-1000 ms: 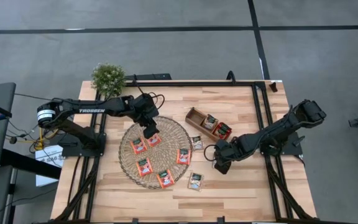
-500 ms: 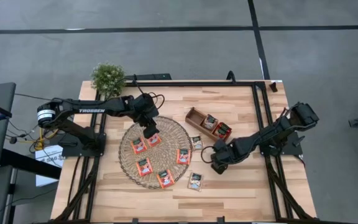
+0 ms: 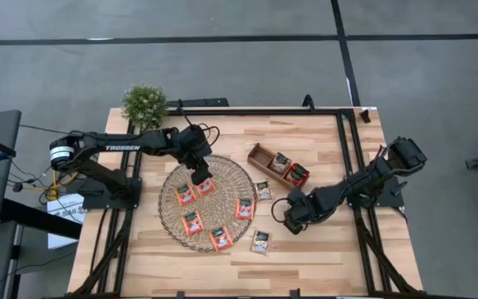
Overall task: Pick & Place Tea
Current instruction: Put the brown tea bag into the middle section of the wooden organizer
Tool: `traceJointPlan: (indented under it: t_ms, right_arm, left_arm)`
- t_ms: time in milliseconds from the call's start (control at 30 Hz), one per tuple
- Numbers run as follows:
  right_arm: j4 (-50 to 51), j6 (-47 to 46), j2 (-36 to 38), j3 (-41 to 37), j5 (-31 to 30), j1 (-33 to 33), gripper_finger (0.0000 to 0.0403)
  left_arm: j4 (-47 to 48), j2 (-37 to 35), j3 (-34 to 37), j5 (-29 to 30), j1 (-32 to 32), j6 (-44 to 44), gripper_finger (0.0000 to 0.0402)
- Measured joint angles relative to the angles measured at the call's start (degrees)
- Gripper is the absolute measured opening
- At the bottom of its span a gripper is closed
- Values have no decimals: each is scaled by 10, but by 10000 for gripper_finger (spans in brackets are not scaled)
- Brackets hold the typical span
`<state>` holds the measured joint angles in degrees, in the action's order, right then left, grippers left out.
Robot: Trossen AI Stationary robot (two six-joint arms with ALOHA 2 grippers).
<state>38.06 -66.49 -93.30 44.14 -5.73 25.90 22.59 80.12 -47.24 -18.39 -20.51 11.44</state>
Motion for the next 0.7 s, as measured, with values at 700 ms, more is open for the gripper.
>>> traceJointPlan:
  t_ms: [700]
  right_arm:
    - [56, -66, -3, 35, 40, 66, 0]
  left_arm:
    - [0, 0, 0, 0, 0, -1, 241]
